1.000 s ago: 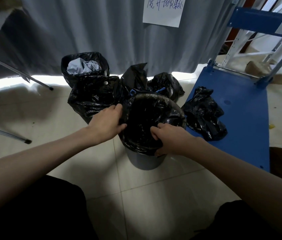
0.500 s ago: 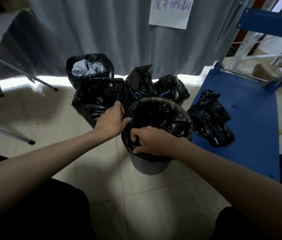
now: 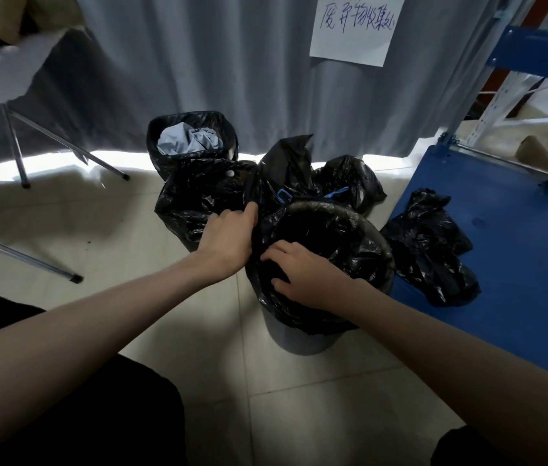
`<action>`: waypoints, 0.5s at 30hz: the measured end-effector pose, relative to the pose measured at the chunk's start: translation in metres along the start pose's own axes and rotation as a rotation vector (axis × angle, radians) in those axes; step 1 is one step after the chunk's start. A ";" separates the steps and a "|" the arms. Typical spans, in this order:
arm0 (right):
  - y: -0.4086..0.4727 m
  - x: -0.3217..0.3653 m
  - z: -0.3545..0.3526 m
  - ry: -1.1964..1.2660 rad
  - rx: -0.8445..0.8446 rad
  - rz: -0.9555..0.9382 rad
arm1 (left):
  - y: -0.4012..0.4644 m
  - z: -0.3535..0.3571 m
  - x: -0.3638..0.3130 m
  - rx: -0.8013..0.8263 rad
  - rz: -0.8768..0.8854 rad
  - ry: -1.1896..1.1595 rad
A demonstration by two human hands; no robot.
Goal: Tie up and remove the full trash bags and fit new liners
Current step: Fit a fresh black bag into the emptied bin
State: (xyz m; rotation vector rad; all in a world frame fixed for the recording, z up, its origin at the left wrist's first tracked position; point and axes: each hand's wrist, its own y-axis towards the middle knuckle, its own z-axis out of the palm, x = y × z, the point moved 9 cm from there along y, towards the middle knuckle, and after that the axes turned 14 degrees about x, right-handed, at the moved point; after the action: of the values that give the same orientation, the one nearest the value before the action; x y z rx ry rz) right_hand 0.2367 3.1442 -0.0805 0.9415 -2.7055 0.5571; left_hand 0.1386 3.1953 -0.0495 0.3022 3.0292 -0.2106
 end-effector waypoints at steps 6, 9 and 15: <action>-0.002 -0.008 0.007 -0.159 0.044 0.055 | -0.001 0.021 0.008 0.092 0.029 0.243; -0.007 -0.015 0.005 -0.151 0.054 0.090 | 0.001 0.034 0.016 0.179 0.036 0.206; -0.018 -0.037 -0.008 -0.203 0.037 0.223 | 0.011 0.006 0.008 0.001 0.101 0.020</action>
State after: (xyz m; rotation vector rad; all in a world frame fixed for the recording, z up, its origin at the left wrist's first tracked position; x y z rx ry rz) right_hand 0.2777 3.1548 -0.0805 0.7453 -3.0162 0.5829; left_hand 0.1332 3.2068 -0.0580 0.4591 3.0234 -0.2030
